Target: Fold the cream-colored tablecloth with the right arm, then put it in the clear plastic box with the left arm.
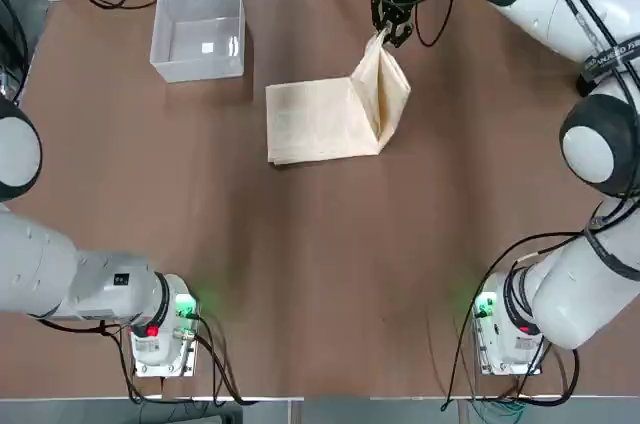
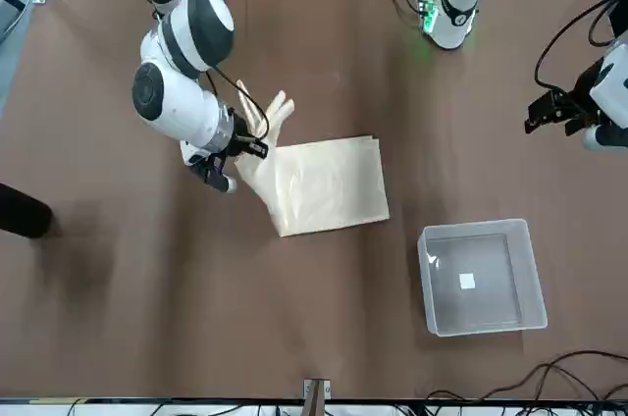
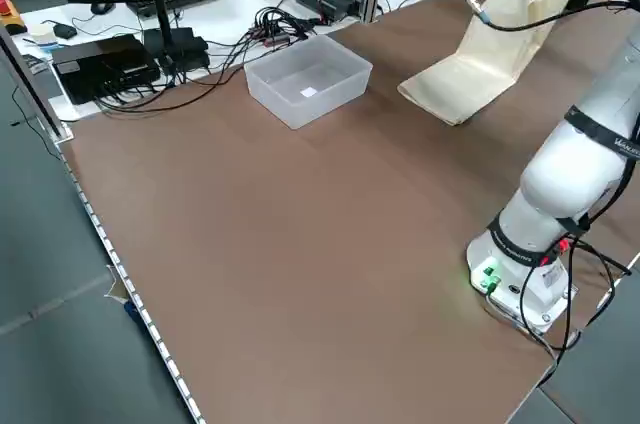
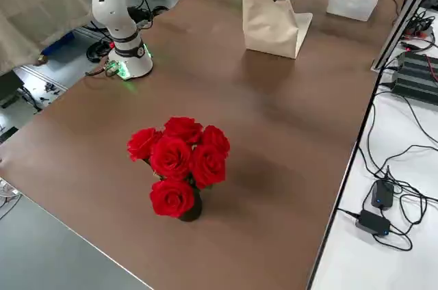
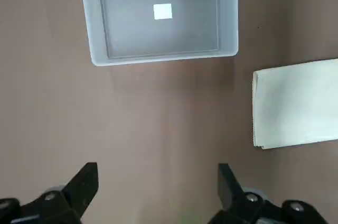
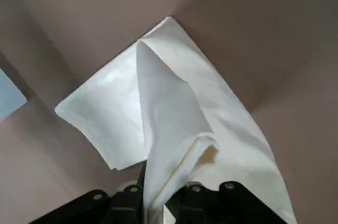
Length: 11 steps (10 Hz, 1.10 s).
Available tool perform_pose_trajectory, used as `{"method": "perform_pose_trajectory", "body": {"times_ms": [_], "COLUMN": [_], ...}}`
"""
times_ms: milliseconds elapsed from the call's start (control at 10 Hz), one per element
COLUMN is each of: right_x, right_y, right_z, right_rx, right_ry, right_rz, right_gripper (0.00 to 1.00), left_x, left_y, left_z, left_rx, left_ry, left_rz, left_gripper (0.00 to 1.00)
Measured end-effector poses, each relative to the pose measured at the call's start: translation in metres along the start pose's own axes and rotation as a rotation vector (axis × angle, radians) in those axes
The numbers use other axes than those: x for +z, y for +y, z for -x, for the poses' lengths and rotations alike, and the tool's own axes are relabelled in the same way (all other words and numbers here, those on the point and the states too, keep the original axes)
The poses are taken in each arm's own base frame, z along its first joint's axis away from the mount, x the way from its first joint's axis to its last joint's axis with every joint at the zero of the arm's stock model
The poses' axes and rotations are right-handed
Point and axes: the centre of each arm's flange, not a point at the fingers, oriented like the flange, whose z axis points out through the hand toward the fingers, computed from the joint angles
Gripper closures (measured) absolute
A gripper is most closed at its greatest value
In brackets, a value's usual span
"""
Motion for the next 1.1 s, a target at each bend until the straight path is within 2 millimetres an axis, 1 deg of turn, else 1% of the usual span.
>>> {"method": "perform_pose_trajectory", "body": {"times_ms": [300,500,800,1100], "right_x": [0.027,0.035,0.051,0.072], "right_y": [-0.019,-0.031,-0.046,-0.057], "right_z": [0.001,0.005,0.024,0.018], "right_rx": [0.016,0.033,0.038,0.065], "right_ry": [0.001,0.012,0.019,0.039], "right_rz": [-0.003,-0.033,-0.036,-0.043], "right_gripper": [0.92,0.92,0.92,0.92], "left_x": [0.000,0.000,0.000,0.000], "left_y": [0.000,0.000,0.000,0.000], "left_z": [0.000,0.000,0.000,0.000], "left_rx": [0.000,0.000,-0.001,0.000], "left_ry": [0.001,0.001,0.001,0.001], "left_rz": [0.000,0.000,0.000,0.000], "left_gripper": [0.00,0.00,0.00,0.00]}}
